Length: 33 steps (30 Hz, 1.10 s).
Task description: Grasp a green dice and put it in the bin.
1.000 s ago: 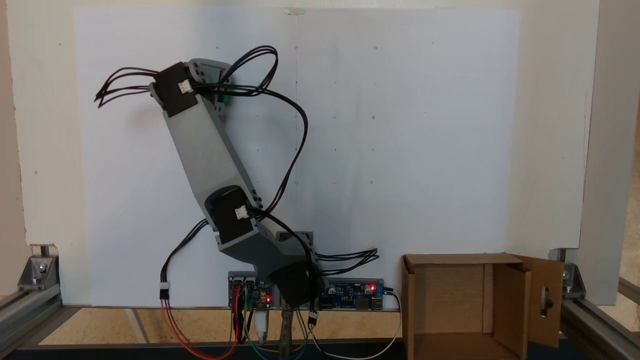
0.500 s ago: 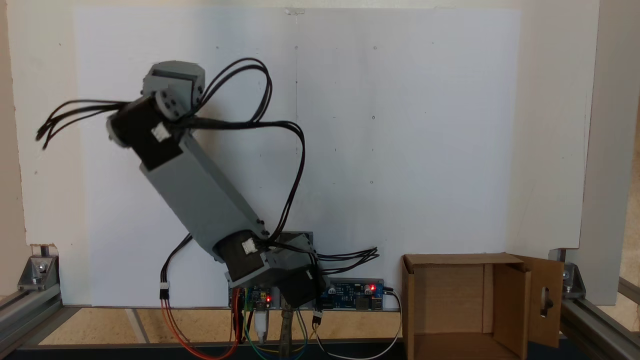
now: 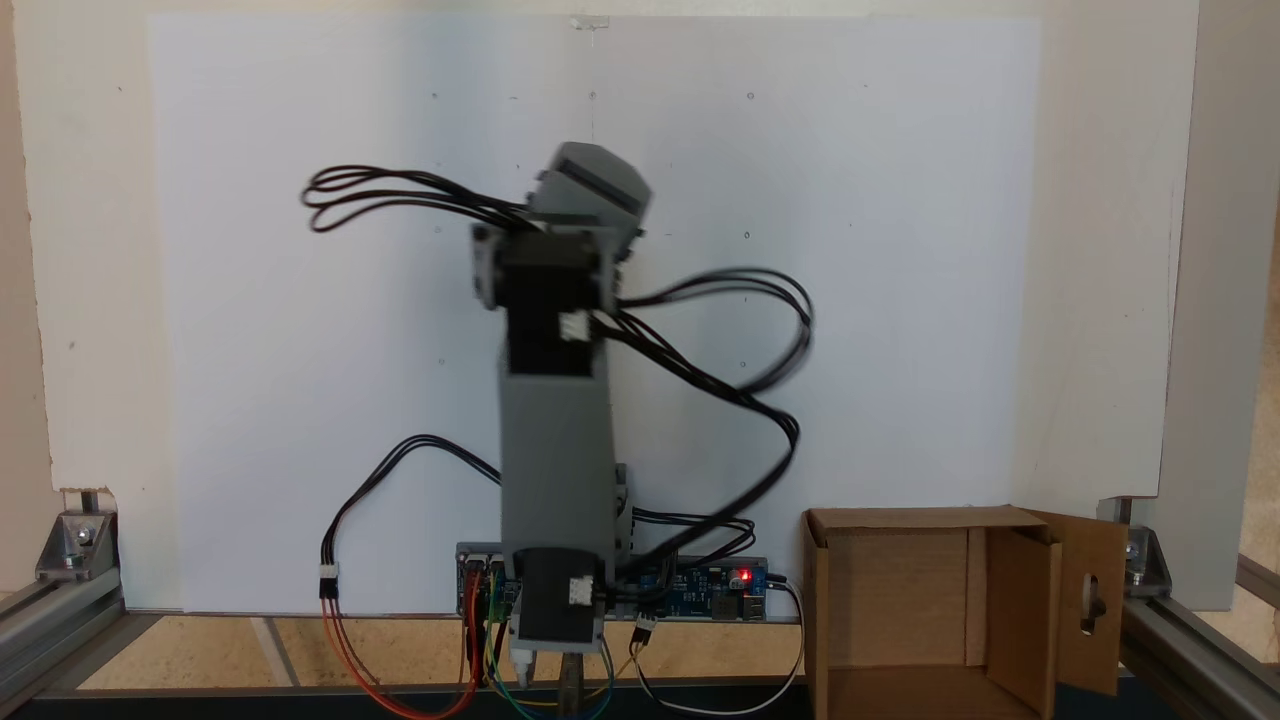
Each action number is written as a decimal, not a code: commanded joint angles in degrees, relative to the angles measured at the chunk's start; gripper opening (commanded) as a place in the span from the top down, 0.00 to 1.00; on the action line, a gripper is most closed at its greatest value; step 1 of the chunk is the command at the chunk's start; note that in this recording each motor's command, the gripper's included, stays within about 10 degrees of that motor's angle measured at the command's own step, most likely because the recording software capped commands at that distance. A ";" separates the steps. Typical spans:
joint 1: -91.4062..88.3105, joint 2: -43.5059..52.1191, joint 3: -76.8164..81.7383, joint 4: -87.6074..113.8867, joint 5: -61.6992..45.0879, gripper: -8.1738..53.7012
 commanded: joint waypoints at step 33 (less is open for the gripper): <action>109.07 -10.20 15.03 -24.87 -54.49 0.68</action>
